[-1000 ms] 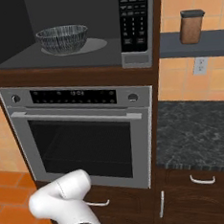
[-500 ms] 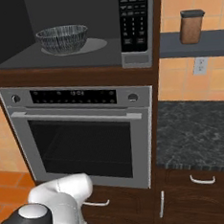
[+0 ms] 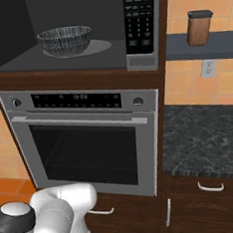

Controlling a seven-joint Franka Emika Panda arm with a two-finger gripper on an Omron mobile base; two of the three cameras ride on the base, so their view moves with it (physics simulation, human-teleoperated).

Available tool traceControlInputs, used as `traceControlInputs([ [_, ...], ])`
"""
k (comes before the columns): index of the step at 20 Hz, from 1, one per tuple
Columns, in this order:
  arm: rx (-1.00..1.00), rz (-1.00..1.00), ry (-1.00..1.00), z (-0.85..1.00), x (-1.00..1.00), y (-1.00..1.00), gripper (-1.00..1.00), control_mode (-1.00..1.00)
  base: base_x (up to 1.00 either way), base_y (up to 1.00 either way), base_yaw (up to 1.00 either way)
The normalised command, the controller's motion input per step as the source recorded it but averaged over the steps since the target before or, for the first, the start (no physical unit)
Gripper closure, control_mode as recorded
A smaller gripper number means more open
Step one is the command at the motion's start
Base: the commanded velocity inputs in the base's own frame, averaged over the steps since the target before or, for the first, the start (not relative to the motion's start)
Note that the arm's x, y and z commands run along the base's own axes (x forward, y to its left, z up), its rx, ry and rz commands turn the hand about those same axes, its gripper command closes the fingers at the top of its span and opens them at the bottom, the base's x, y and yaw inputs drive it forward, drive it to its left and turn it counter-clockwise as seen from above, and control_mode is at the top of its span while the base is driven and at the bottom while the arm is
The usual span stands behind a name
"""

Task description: Pick the mushroom from the sink and place it in the bowl. Then pick the bowl and place it in the microwave. Then close the microwave door and press the start button.

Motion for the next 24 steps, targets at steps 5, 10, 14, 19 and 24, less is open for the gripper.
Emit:
traceControlInputs([
  [5,0.03,-0.01,-0.06,0.76,-0.17,-0.95,-1.0,-1.0,0.0,0.0,0.0],
  [10,0.09,0.0,-0.01,0.58,-0.18,-1.0,-1.0,-1.0,0.0,0.0,0.0],
  [14,0.09,0.0,-0.03,0.44,-0.39,-1.0,-1.0,-1.0,0.0,0.0,0.0],
  [19,0.07,0.0,-0.02,0.38,-0.24,-1.0,-1.0,-1.0,0.0,0.0,0.0],
  [24,0.05,0.0,0.0,0.31,0.45,-1.0,-1.0,-1.0,0.0,0.0,0.0],
])
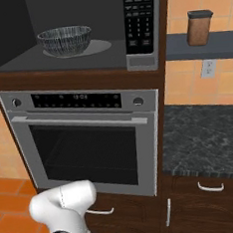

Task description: Pick the mushroom from the sink and place it in the bowl. Then pick the bowl and place it in the microwave. Then close the microwave door and press the start button.

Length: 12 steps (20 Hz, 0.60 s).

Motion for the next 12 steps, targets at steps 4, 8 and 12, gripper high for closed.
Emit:
traceControlInputs([
  [4,0.04,0.0,0.0,0.41,0.94,-1.0,-1.0,-1.0,0.0,0.0,0.0],
  [8,0.04,0.0,0.04,0.23,1.0,-1.0,-1.0,-1.0,0.0,0.0,0.0],
  [12,0.01,0.03,0.04,0.06,1.0,-1.0,-1.0,-1.0,0.0,0.0,0.0],
])
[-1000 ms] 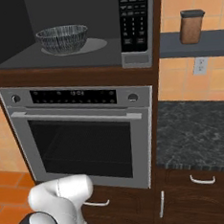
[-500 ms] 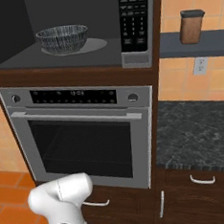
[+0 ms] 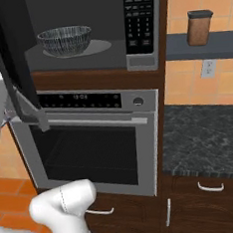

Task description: Pick the mushroom from the sink and place it in the bowl. Then pick the bowl and place it in the microwave. Then close the microwave door and press the start button.

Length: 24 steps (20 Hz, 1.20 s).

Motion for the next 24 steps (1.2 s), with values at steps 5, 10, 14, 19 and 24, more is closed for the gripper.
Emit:
traceControlInputs([
  [5,0.0,0.11,0.03,0.0,1.0,-0.92,-1.0,-1.0,0.0,0.0,0.0],
  [10,0.0,0.14,0.01,0.17,1.0,-0.57,-1.0,-1.0,0.0,0.0,0.0],
  [14,0.0,0.09,0.09,0.56,1.0,-0.2,-1.0,-1.0,0.0,0.0,0.0],
  [19,0.0,0.06,0.16,0.23,1.0,-0.11,-1.0,-1.0,0.0,0.0,0.0],
  [24,0.0,0.07,0.14,0.0,0.96,-0.19,-1.0,-1.0,0.0,0.0,0.0],
])
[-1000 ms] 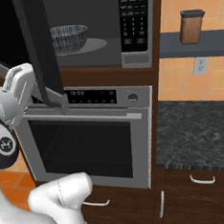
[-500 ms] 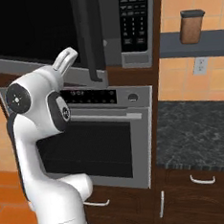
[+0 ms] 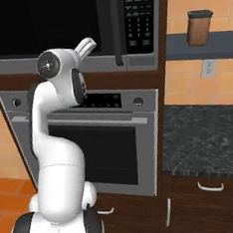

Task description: Pick the mushroom from the sink and place it in the bowl. Then pick the bowl and place it in the microwave. Then close the microwave door and press the start button.

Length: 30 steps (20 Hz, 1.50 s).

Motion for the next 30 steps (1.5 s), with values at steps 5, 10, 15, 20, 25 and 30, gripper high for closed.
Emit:
traceControlInputs([
  [5,-0.01,0.07,0.1,0.0,0.59,-0.29,-1.0,-1.0,0.0,0.0,0.0],
  [10,-0.03,0.12,0.0,0.0,-0.28,-0.15,-1.0,-1.0,0.0,0.0,0.0],
  [15,-0.04,0.26,-0.16,0.0,-1.0,-0.14,-1.0,-1.0,0.0,0.0,0.0],
  [20,0.0,0.37,-0.21,0.19,-0.93,-0.94,-1.0,-1.0,0.0,0.0,0.0],
  [25,-0.1,0.37,-0.34,0.32,-0.96,-0.99,-1.0,-1.0,0.0,0.0,0.0],
  [30,-0.16,0.29,-0.37,0.46,-0.67,-0.97,-1.0,-1.0,0.0,0.0,0.0],
])
